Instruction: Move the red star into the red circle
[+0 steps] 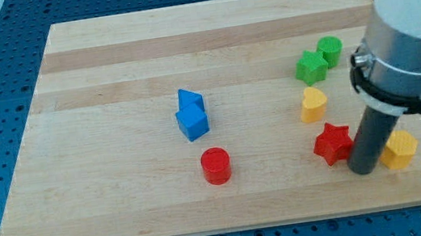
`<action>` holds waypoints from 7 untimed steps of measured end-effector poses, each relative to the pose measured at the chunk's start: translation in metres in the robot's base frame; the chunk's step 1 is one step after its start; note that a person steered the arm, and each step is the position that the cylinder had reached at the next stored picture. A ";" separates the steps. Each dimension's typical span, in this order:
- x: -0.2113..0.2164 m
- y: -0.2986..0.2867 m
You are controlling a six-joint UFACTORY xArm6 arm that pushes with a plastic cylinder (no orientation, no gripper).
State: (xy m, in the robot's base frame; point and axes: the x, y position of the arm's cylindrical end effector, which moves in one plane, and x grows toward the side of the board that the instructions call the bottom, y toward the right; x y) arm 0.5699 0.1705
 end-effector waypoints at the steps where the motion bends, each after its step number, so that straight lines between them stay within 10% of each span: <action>1: -0.016 0.007; 7: 0.008 -0.069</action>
State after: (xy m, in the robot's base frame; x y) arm 0.5775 0.1014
